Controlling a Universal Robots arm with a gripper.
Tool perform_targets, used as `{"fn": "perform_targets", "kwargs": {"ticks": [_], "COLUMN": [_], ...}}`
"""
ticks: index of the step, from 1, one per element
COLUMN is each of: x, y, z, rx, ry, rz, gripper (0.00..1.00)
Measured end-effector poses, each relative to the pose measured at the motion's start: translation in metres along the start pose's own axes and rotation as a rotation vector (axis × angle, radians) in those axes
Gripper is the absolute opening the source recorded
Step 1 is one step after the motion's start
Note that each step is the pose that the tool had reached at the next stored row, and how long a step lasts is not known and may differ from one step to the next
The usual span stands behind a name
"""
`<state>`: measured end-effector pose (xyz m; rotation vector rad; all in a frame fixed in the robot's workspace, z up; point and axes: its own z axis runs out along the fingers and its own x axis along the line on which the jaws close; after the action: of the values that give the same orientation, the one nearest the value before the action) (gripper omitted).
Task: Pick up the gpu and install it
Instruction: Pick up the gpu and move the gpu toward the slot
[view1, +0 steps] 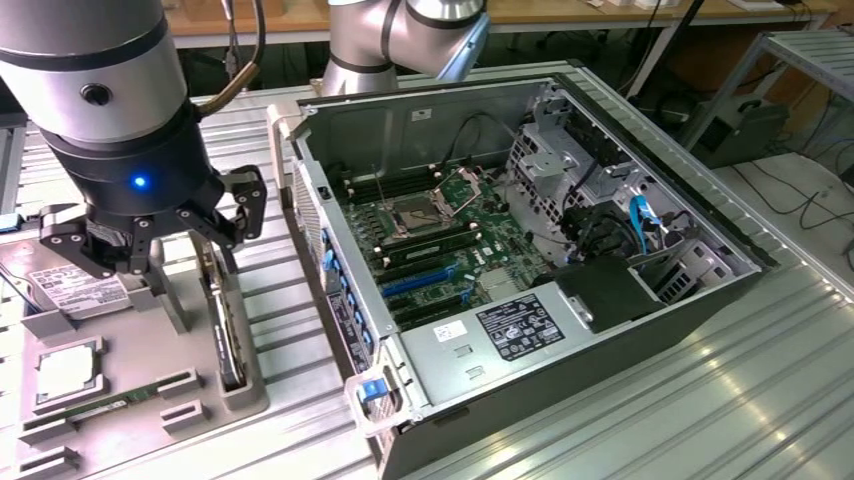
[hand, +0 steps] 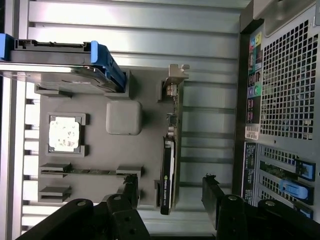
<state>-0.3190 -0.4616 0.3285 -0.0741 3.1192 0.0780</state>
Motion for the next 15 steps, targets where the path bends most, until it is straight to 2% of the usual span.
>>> {"fn": "perform_targets", "kwargs": {"ticks": [15], "x": [0.0], "y": [-0.0007], "z": [0.0152], "rx": [0.0], "ry": [0.0001], "rz": [0.0], "gripper": [0.63]}}
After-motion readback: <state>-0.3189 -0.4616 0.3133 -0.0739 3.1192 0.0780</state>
